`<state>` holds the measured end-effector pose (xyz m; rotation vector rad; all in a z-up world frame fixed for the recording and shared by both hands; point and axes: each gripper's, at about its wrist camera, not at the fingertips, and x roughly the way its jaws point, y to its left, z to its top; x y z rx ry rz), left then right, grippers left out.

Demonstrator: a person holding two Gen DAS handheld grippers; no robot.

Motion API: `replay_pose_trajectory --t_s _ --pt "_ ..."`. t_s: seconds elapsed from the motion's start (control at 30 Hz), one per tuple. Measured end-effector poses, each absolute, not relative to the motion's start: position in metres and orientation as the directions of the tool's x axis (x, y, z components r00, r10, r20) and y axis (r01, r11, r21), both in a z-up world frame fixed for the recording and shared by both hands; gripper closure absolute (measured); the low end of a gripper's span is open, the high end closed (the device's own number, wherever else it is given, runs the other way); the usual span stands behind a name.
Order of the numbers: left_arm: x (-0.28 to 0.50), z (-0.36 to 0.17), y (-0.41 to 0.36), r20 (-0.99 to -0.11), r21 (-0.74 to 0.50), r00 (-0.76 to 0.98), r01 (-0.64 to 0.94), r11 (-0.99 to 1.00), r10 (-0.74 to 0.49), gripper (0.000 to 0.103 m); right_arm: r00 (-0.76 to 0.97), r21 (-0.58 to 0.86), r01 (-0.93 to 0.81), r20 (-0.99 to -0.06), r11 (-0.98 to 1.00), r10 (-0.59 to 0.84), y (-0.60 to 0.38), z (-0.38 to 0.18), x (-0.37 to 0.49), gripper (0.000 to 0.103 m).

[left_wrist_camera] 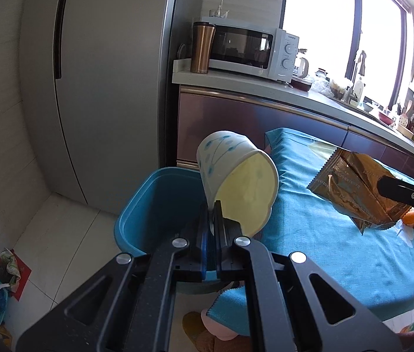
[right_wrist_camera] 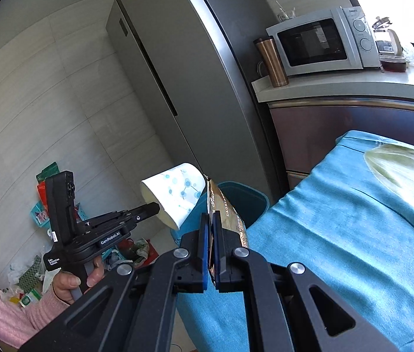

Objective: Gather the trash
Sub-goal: 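Carry the wrapper and paper cup over the teal bin, then open both tools to drop the wrapper and cup into the bin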

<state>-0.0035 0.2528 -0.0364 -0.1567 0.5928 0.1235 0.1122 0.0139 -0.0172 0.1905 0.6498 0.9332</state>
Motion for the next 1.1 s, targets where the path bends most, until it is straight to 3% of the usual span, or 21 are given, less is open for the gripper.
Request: replay_pose_trajectory --t_s 0.63,1.1 --pt "0.018 -0.059 0.279 -0.608 -0.096 0.785 -0.219 0.971 0.117 0.099 0.322 0.485 -0.691 -0.457 0.536 0.829 0.079 -0.032 0.155 0.101" --pt "0.049 -0.079 0.294 -0.653 -0.102 0.747 -0.252 0.962 0.126 0.099 0.265 0.509 -0.656 -0.535 0.557 0.802 0.125 -0.057 0.188 0.101"
